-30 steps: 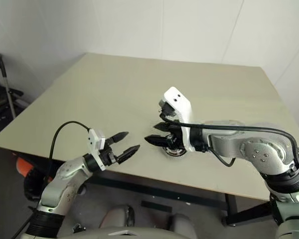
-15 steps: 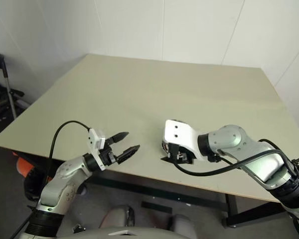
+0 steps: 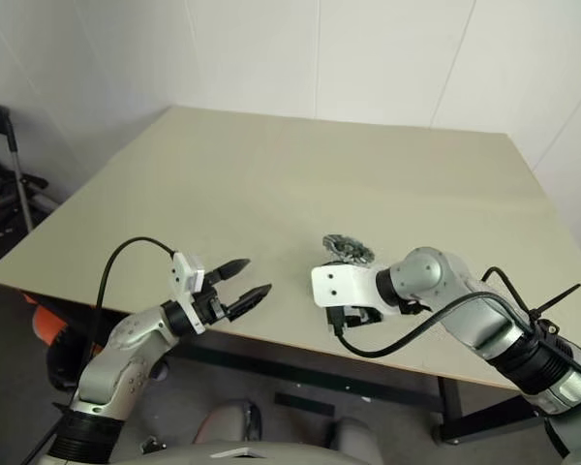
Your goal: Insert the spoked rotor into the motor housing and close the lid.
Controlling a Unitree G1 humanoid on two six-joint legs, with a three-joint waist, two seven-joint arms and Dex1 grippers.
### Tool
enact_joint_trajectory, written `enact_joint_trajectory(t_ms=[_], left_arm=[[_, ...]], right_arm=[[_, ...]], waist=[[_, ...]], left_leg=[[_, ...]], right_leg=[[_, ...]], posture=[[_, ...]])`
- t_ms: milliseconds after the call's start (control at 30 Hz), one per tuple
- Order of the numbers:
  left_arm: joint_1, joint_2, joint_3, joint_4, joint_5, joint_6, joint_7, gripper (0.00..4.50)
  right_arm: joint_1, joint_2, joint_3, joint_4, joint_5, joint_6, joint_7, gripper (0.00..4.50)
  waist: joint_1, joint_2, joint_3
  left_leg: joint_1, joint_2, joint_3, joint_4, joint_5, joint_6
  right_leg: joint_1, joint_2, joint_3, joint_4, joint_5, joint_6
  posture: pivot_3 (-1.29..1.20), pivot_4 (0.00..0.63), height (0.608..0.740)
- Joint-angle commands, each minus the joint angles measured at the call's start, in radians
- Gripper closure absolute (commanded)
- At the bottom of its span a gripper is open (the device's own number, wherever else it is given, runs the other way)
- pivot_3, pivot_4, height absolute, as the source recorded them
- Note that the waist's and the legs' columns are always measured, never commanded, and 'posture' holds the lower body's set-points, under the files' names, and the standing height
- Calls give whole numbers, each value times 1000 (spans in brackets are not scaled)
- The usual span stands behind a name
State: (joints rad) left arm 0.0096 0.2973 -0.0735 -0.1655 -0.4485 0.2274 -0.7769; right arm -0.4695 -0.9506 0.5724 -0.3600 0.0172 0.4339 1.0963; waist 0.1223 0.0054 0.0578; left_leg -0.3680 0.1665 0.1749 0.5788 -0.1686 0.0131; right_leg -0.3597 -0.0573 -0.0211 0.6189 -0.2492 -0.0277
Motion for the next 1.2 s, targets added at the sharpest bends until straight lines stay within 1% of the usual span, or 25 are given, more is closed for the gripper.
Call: enact_joint_trajectory(t_ms=[33,133,233,300,433,467,700,833,933,1033,1100,1200], left_arm=[[-14,-3,2,-33,-6,-12,1,0],[-9,-4,1,-40,-6,-12,3,0],[-4,-5,0,-46,-5,-12,6,0],[0,-5,1,-48,-5,-14,6,0],[0,-4,5,-43,-7,-17,4,0],[-1,-3,6,-40,-7,-18,3,0],[9,-4,5,-39,-4,-28,-1,0],[15,-5,3,-42,-3,-31,0,0],[17,-5,3,-40,-2,-34,0,0],[18,-5,5,-37,-3,-36,-1,0],[19,-6,5,-35,-3,-37,-1,0],[13,-8,6,-26,-3,-39,-2,0]], right_arm=[[-19,11,-16,21,-42,-38,29,1790],[-16,18,-24,43,-63,-58,51,1790],[-15,25,-30,62,-80,-76,66,2334],[-13,28,-34,71,-88,-86,75,2957],[-13,38,-43,83,-102,-97,88,4370],[-13,40,-46,86,-105,-100,91,4465],[-1,57,-63,89,-134,-115,91,4465],[13,70,-78,81,-148,-89,73,4465],[28,102,-99,8,-97,51,79,4465],[23,162,-113,-75,-51,225,68,4465],[6,208,-112,-98,-48,324,35,4465],[-33,301,-109,-88,-60,477,-54,4465]], waist=[[0,0,0],[0,0,0],[-1,0,0],[-1,0,0],[-1,0,0],[-1,0,0],[-1,0,0],[-2,0,0],[-4,0,0],[-7,1,0],[-11,1,0],[-23,1,0]], left_leg=[[0,0,0,0,0,0],[0,0,0,0,0,0],[0,0,0,0,0,0],[0,0,0,0,0,0],[0,0,0,0,0,0],[0,0,0,0,0,0],[0,1,0,0,0,1],[0,1,0,0,-1,1],[1,1,0,0,-1,1],[2,1,0,0,-1,1],[1,1,0,0,-1,1],[1,1,0,0,-1,1]], right_leg=[[0,0,0,0,0,0],[0,0,0,0,0,0],[0,0,0,0,0,0],[0,0,0,0,0,0],[0,0,0,0,0,0],[0,0,0,0,0,0],[0,0,0,1,0,-1],[0,0,0,1,0,-1],[0,0,0,1,0,-1],[0,1,0,2,0,0],[0,1,0,2,0,0],[-1,1,0,2,1,-1]], posture=[[0,0,740],[0,0,740],[0,0,740],[0,0,740],[0,0,740],[0,0,740],[0,0,740],[0,0,740],[0,0,740],[0,0,740],[0,0,740],[0,0,740]])
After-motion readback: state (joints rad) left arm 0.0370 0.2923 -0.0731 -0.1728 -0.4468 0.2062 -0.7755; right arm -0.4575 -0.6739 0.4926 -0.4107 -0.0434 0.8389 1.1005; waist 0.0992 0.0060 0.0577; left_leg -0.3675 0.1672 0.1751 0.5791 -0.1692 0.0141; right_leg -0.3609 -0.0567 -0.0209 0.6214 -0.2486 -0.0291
